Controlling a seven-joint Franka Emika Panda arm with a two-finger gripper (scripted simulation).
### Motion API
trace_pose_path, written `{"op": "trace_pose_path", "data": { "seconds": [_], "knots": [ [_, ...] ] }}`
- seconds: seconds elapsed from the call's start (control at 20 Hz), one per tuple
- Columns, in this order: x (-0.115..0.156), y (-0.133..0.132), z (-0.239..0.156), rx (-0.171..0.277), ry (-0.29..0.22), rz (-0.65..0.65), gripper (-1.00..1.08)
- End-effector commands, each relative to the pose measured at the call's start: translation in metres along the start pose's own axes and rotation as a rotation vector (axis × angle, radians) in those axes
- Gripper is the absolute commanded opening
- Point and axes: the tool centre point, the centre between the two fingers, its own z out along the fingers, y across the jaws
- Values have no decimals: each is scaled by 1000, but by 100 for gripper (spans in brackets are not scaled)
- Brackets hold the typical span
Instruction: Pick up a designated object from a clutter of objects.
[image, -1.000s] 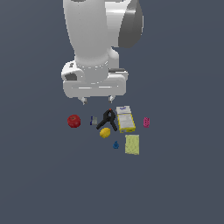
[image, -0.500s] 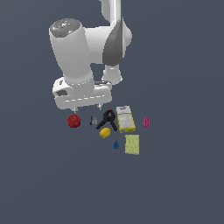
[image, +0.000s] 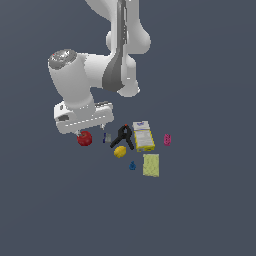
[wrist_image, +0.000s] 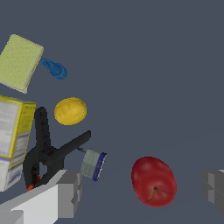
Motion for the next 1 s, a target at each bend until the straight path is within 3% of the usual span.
{"op": "trace_pose_path", "data": {
  "seconds": [0.0,0.5,0.95],
  "knots": [
    [-11,10,14,-1,0,-35,100],
    [-54,41,62,-6,-7,-153,100],
    [-75,53,82,-10,-12,-204,100]
  ]
}}
